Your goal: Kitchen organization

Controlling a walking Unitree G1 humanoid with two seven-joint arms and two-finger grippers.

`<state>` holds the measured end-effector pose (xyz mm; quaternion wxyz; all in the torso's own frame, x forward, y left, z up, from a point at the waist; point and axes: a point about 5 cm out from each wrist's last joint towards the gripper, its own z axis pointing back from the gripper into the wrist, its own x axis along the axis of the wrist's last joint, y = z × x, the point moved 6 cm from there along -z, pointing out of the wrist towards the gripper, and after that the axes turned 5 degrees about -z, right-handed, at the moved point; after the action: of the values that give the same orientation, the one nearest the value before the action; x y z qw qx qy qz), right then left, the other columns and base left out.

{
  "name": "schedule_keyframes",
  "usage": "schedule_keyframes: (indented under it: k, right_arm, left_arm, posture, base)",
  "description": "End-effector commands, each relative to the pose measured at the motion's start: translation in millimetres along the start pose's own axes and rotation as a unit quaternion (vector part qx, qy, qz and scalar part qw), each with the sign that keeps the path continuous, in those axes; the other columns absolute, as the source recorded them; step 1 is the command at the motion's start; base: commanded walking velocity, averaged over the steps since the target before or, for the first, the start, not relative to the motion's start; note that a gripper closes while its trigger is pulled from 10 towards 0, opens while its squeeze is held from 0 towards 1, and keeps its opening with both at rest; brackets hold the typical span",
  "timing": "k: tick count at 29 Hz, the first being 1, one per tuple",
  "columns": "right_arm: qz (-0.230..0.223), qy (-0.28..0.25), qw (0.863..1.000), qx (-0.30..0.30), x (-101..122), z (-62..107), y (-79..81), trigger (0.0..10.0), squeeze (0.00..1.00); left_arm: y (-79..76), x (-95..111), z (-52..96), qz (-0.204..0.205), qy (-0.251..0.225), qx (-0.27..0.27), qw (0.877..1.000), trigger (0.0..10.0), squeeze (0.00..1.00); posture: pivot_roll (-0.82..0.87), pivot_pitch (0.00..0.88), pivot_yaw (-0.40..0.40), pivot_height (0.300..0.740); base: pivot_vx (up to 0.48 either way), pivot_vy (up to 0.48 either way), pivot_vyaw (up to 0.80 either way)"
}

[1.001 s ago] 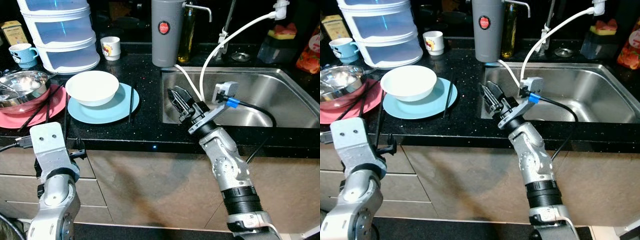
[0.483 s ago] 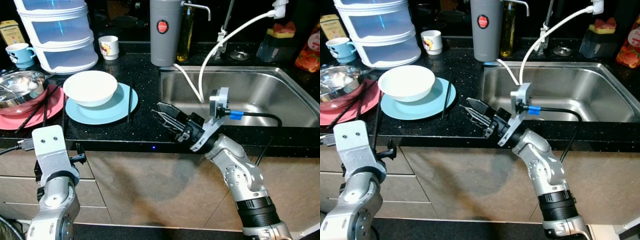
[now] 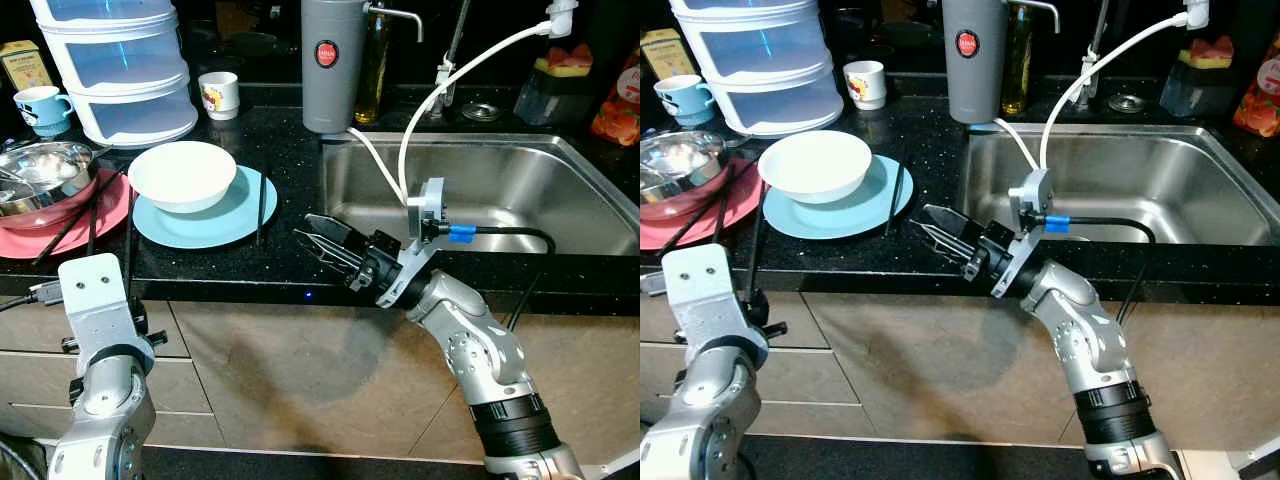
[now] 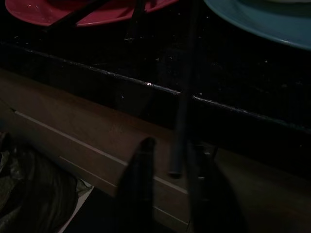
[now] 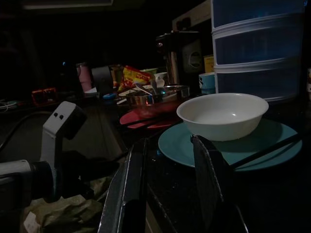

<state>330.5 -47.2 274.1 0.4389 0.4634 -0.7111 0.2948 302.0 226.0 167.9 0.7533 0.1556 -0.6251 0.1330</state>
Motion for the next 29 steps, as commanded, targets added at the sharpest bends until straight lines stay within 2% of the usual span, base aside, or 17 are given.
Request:
schedule_keyframes:
  k: [1,16,22,24,29]
  right_arm:
    - [-0.001,0.008,1.000,0.006,-2.6,-1.4,4.8,10.0,0.00]
    - [0.005,0.010,1.000,-0.001,-2.1,-2.8,4.2,10.0,0.00]
    - [0.007,0.012,1.000,-0.003,-2.2,-3.3,3.8,10.0,0.00]
    - [0.009,0.013,1.000,-0.005,-2.1,-3.6,3.6,10.0,0.00]
    - [0.010,0.013,1.000,-0.006,-1.6,-3.9,3.6,10.0,0.00]
  left_arm:
    - [1.8,-2.0,0.9,0.004,0.007,0.004,1.000,0.0,0.00]
    - [3.0,3.8,-2.1,0.003,-0.001,0.003,1.000,0.0,0.00]
    - [1.0,11.0,-5.0,-0.010,-0.019,-0.009,1.000,0.0,0.00]
    - [-2.3,23.6,-9.5,-0.019,-0.048,-0.028,0.998,0.0,0.00]
    - [-1.3,29.3,-11.8,-0.021,-0.060,-0.030,0.998,0.0,0.00]
  posture:
    - [0.15,0.096,0.054,0.740]
    - [0.15,0.095,0.055,0.740]
    - [0.15,0.094,0.054,0.740]
    - [0.15,0.091,0.055,0.740]
    - [0.15,0.091,0.055,0.740]
  base:
    - [0.000,0.000,0.00]
    - [0.000,0.000,0.00]
    - [0.000,0.000,0.00]
    - [0.000,0.000,0.00]
    - [0.000,0.000,0.00]
